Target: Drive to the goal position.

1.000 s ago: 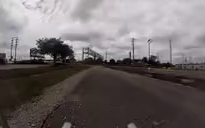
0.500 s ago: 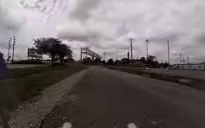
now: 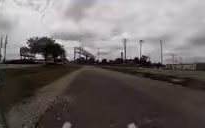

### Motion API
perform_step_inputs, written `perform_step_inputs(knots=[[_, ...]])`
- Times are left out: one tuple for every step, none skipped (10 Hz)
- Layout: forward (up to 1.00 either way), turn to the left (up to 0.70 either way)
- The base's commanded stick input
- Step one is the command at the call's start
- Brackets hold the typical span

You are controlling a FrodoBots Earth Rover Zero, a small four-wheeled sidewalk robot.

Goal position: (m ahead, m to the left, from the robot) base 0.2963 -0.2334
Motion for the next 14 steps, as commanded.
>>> perform_step_inputs(knots=[[0.0,-0.45],[0.0,-0.45],[0.0,-0.45],[0.0,-0.45],[0.0,-0.45],[0.0,-0.45],[0.0,-0.45],[0.0,-0.45],[0.0,-0.45],[0.0,-0.45],[0.0,-0.45],[0.0,-0.45],[0.0,-0.45],[0.0,-0.45]])
